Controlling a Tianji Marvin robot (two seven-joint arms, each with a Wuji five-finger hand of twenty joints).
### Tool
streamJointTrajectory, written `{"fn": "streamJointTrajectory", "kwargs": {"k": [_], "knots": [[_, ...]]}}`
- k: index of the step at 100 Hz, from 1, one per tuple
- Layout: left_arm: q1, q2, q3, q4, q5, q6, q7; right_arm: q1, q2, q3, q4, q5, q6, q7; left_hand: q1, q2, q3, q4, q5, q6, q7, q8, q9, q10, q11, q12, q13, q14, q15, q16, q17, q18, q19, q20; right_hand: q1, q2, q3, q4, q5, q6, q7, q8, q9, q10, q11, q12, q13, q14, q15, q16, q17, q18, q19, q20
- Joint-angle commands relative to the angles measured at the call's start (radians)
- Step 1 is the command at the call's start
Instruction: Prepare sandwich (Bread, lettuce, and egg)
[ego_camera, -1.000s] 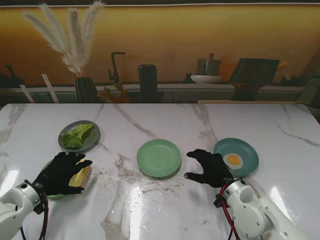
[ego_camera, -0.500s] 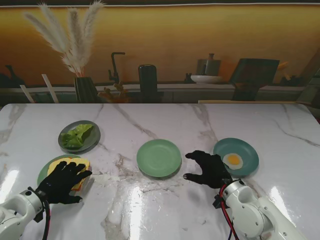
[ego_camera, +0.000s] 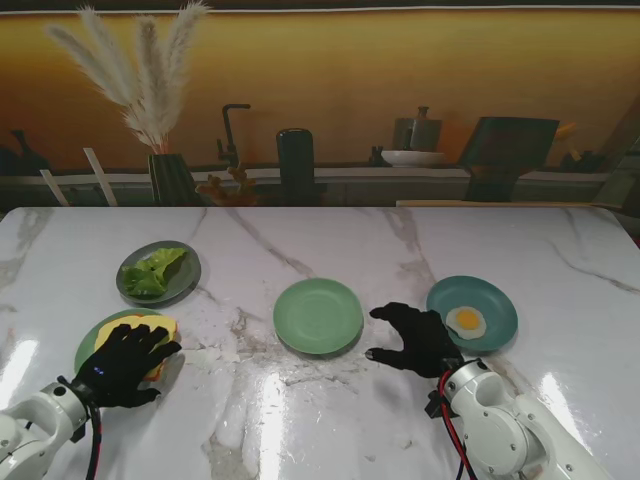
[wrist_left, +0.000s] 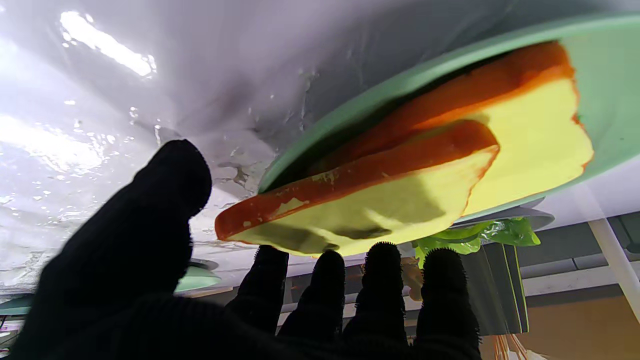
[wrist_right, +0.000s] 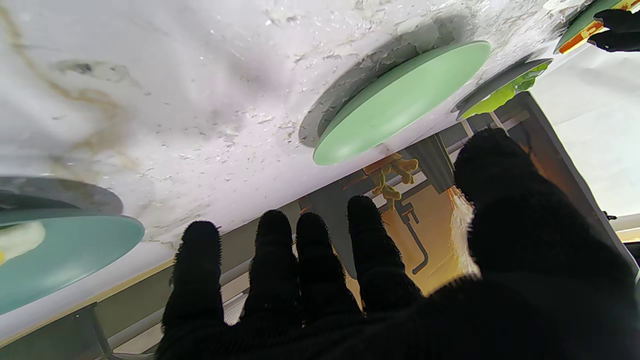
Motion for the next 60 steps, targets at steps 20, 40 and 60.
{"fn": "streamJointTrajectory", "kwargs": {"k": [20,40,60], "knots": [[-0.006,0.007,0.007,0.014,0.032,0.014,0.03,-0.003,-0.014,-0.005,-0.001,0.005,0.004,0.007,0.081,-0.029,0.093,0.035,-0.054,0.01,0.085,0.153,-0.005,-0.008,0.105,0.169,-0.012,0.017,0.161,0.164,-0.004,-0.009,0.21,0.076,0.02,0.023,-0.018,-0.006,0.001,-0.027,-0.004,0.015,-0.027,-0.008,0.004,-0.006,-0.032,-0.021,-0.005,-0.007,-0.025,0.002,-0.016,0.004],[-0.016,0.009,0.016,0.028,0.043,0.016,0.045,-0.003,-0.013,-0.005,-0.002,0.007,0.01,0.014,0.119,-0.012,0.151,0.042,-0.059,0.011,0.156,0.288,0.012,-0.025,0.199,0.251,-0.009,0.009,0.296,0.248,-0.002,-0.033,0.356,0.115,0.023,0.025,-0.019,-0.006,0.002,-0.028,-0.003,0.015,-0.027,-0.008,0.004,-0.006,-0.032,-0.021,-0.004,-0.007,-0.024,0.002,-0.017,0.007],[-0.019,0.008,0.018,0.031,0.035,0.018,0.048,-0.002,-0.013,-0.004,-0.005,0.007,0.016,0.018,0.151,0.063,0.178,0.053,-0.049,0.021,0.208,0.309,0.04,-0.04,0.313,0.247,-0.002,0.003,0.407,0.241,-0.002,-0.051,0.49,0.114,0.034,0.035,-0.021,-0.004,0.003,-0.027,-0.002,0.015,-0.024,-0.008,0.006,-0.005,-0.031,-0.022,-0.003,-0.007,-0.025,0.001,-0.022,0.007]]}}
